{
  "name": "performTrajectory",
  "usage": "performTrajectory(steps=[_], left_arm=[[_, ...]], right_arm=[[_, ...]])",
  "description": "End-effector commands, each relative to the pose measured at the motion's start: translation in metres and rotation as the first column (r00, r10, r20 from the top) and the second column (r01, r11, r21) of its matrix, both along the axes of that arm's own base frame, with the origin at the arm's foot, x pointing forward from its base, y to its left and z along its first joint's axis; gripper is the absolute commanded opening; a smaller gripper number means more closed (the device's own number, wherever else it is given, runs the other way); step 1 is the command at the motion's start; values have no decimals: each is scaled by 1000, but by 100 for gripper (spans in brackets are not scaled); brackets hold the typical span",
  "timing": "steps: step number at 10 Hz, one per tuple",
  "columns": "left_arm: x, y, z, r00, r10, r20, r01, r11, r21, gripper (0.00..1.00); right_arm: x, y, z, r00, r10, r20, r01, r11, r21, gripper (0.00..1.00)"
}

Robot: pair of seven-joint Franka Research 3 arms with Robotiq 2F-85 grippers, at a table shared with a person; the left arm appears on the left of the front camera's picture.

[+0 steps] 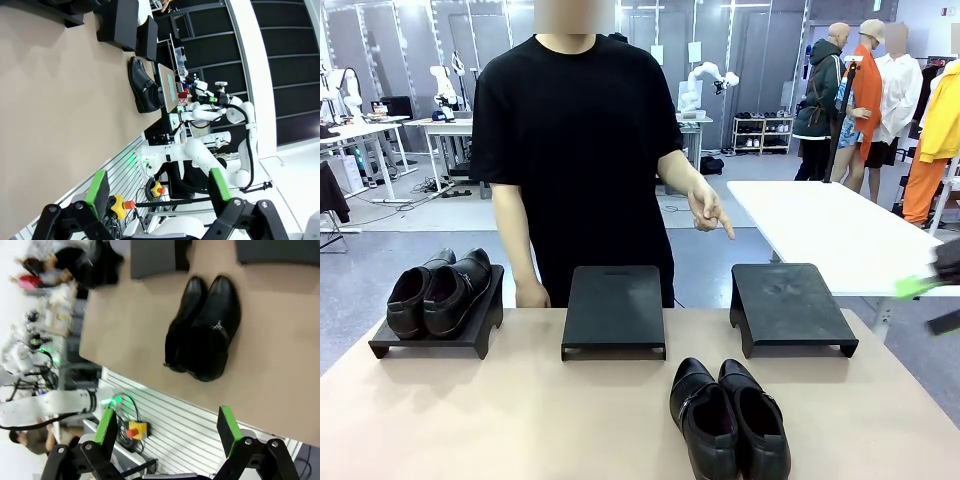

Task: Place the shoes on the stand as instructed by the person.
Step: Pick up another pair of Shoes and place it on the Shoes Stand indicated by the person.

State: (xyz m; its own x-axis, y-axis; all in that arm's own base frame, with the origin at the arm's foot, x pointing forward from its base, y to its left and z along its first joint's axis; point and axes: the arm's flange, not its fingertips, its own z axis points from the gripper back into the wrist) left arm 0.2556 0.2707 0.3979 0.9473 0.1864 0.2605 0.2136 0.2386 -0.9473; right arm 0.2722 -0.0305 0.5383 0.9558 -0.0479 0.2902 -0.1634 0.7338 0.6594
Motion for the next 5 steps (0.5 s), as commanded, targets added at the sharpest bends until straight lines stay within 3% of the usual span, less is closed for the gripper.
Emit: performTrajectory(steps=[1,3,5], left_arm=[[-4,0,0,1000,-12,9,12,1000,0,100],[-4,0,0,1000,-12,9,12,1000,0,100],[-4,0,0,1000,-12,9,12,1000,0,100]], right_arm=[[22,46,0,989,84,-123,-95,992,-79,100],[39,100,-19,982,65,-175,-98,977,-190,100],[50,148,-39,985,43,-166,-87,961,-264,100]])
